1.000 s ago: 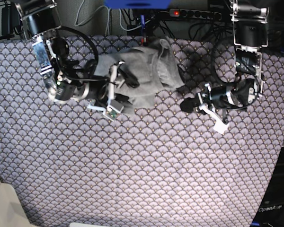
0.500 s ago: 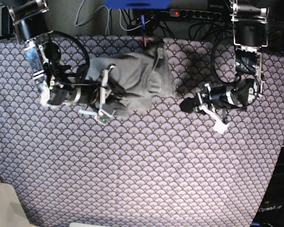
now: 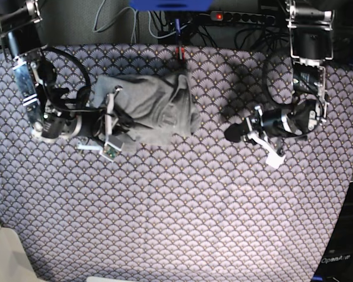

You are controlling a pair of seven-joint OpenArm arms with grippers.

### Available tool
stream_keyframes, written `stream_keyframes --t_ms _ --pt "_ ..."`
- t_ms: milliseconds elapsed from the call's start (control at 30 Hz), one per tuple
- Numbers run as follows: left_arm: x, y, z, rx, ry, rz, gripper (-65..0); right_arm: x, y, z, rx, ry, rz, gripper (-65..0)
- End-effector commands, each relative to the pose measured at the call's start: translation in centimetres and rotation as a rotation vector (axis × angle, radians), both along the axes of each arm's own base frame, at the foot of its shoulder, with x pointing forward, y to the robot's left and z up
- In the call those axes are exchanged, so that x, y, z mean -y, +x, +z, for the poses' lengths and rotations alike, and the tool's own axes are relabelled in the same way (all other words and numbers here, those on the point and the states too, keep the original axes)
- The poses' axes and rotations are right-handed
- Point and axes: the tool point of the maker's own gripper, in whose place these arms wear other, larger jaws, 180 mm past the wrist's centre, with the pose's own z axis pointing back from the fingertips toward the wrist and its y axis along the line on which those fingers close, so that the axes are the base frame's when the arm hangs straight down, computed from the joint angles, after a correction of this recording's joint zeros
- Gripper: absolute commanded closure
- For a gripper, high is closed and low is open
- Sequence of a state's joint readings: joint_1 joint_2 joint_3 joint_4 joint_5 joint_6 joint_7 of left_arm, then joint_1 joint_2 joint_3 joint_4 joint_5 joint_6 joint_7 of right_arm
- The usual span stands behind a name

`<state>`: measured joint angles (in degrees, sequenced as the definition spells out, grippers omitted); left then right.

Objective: Fold the T-shirt properly
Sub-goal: 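Press and tuck the folded bundle with the right gripper, then withdraw it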

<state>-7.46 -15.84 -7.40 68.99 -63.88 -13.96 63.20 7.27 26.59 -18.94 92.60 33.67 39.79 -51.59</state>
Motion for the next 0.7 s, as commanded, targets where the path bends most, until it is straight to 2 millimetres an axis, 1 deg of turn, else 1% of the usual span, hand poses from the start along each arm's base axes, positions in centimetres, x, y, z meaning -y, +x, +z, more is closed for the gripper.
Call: stream_keyframes --t_ms 0,167,300,367,467,667 --pt "-0.2 1.4 1.7 0.058 -0.016 0.005 0.0 0.5 0.9 1.3 0.043 0.002 0.003 0.0" --pt "0.0 1.5 1.8 0.06 -0.021 0.006 0.0 1.0 1.1 1.4 0.048 -0.008 -0.003 0.0" --pt "0.1 1.5 1.8 0.062 -0.023 0.006 0.0 1.8 1.6 1.7 0.061 -0.012 -0.02 0.0" --pt "0.1 1.8 2.1 0.07 -0.023 0.005 0.0 3.3 2.2 2.2 0.078 -0.027 -0.052 0.0" --pt "0.1 2.1 2.4 0.077 -0.023 0.005 0.0 4.8 3.1 2.9 0.098 -0.035 -0.096 0.0" --pt "0.3 2.2 2.4 0.08 -0.026 0.005 0.0 5.5 3.2 3.1 0.103 -0.045 -0.107 0.0"
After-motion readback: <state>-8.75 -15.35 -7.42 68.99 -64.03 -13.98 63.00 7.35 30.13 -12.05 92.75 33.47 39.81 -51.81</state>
